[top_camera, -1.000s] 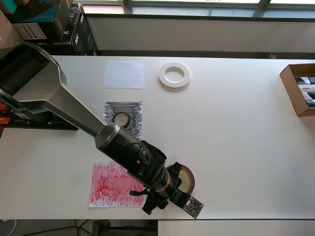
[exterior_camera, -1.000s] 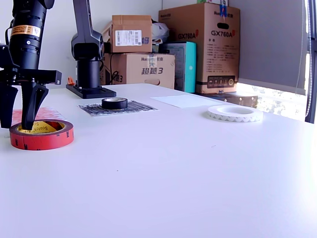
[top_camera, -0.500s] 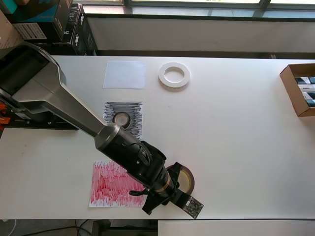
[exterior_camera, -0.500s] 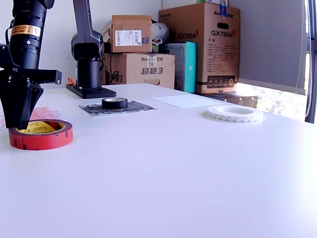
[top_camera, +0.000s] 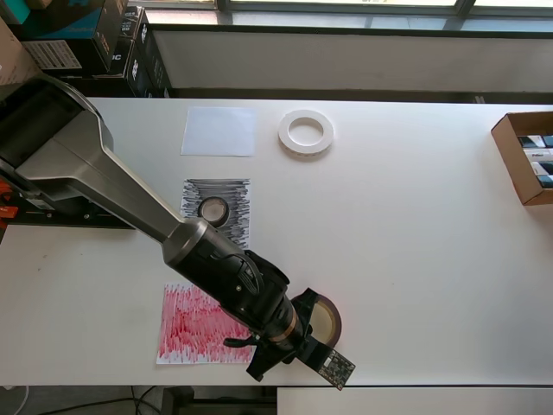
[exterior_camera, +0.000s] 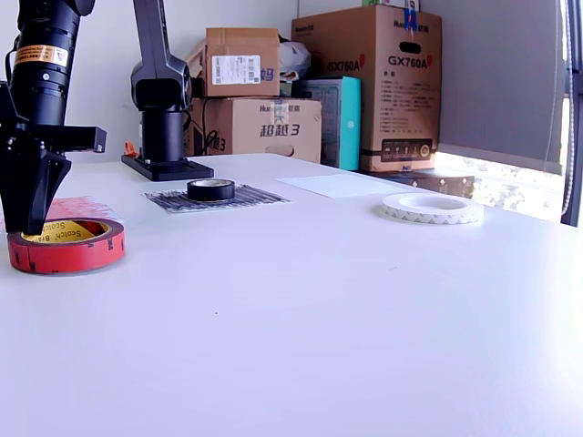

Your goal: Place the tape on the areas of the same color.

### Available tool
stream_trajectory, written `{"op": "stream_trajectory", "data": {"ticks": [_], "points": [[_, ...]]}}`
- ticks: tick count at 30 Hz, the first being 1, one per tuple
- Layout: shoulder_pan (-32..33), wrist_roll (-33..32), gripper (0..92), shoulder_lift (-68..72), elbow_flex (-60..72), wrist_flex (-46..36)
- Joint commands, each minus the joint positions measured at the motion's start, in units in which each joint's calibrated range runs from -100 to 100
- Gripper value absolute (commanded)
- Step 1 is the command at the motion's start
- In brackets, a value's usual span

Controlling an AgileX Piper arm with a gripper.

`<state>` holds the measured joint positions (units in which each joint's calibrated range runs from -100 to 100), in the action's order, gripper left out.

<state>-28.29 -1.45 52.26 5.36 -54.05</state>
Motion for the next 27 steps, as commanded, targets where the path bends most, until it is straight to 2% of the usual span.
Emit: {"op": "stream_trajectory", "data": {"ticks": [1,9,14,20,27], "points": [[-0.8,0.3,12.9,-2.0,0.3,0.0],[-4.0,0.5,13.3,-14.4,-8.7,0.0],[-6.3,4.6,13.3,-19.6,-19.2,0.6],[-7.0,7.8,13.3,-21.2,-26.2,0.8],[-6.3,8.2,13.3,-21.1,-29.0,3.4]]}}
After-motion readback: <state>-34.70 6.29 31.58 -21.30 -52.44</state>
